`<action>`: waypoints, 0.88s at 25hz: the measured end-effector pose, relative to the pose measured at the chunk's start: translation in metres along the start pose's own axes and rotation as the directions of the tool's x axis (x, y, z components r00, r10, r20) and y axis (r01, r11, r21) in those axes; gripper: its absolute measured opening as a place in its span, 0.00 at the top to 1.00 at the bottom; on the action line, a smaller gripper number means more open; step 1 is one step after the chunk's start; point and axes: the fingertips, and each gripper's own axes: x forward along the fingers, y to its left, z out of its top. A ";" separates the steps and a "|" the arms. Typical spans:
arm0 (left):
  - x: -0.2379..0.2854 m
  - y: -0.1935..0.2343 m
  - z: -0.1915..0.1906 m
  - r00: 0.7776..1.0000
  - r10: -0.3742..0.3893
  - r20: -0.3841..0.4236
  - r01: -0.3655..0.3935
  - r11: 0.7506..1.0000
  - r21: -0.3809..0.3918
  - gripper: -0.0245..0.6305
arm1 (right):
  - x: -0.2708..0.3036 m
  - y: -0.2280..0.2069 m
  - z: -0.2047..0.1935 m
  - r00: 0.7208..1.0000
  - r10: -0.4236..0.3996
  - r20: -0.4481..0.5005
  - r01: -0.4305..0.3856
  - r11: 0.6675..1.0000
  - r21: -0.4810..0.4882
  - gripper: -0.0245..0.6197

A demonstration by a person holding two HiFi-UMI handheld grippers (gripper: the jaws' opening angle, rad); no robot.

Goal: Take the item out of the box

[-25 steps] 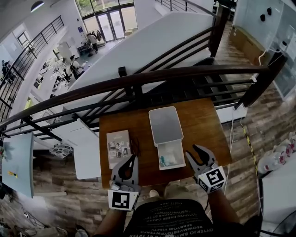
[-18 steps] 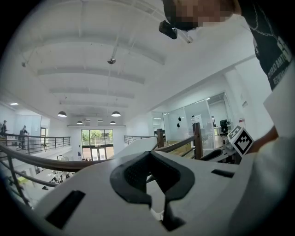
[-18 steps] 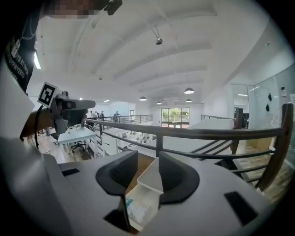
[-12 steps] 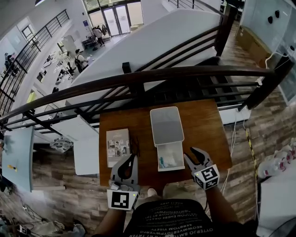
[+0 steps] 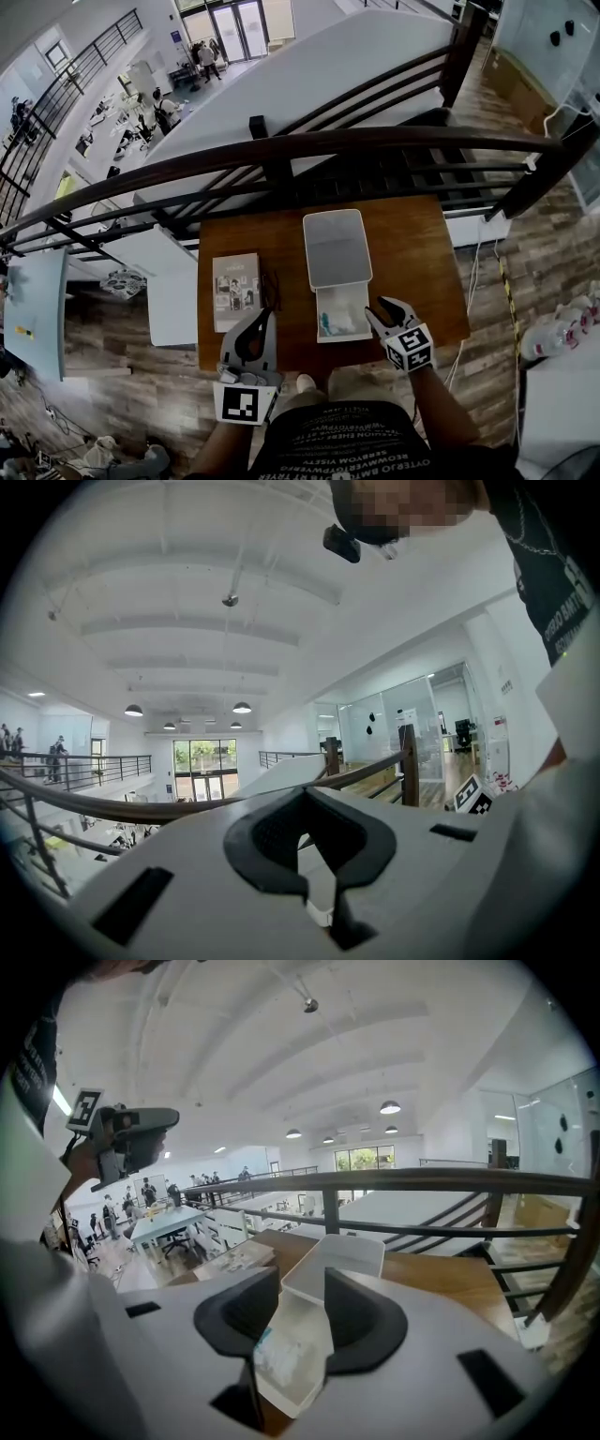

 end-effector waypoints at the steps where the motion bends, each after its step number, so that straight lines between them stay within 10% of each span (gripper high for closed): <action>1: 0.000 0.000 0.000 1.000 0.003 0.000 -0.003 1.000 0.000 0.95 | 0.003 -0.001 -0.004 1.000 0.004 -0.008 -0.004 1.000 0.006 0.73; 22: 0.004 0.018 -0.010 0.999 0.035 -0.021 -0.035 0.999 0.000 0.95 | 0.078 0.019 -0.104 0.960 0.140 -0.241 -0.125 0.989 0.077 0.69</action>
